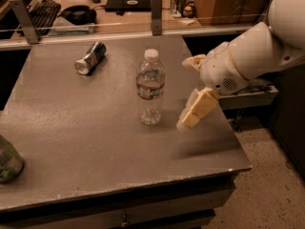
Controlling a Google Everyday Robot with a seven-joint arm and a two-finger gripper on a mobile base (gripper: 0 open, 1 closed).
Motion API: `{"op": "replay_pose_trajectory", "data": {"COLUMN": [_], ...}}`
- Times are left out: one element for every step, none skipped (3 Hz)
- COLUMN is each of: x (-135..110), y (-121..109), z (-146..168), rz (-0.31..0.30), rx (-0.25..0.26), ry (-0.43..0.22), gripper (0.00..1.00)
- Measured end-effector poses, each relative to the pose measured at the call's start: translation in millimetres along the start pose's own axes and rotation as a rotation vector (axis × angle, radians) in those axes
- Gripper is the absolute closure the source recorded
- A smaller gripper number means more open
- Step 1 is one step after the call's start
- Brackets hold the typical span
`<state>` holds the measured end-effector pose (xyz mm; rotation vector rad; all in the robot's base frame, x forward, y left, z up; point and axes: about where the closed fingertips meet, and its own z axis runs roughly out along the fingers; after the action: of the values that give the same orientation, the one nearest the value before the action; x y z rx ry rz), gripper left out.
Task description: Move water bottle near redbull can
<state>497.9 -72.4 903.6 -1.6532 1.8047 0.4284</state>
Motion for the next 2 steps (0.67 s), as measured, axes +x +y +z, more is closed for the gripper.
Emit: {"op": "replay_pose_trajectory", "data": {"x": [-37, -59], "y": [-4, -5], "z": [35, 49], "rz": [-0.016, -0.009], "rx": [-0.015, -0.022], "ry": [-0.198, -0.288], "gripper": [0.0, 0.0]}}
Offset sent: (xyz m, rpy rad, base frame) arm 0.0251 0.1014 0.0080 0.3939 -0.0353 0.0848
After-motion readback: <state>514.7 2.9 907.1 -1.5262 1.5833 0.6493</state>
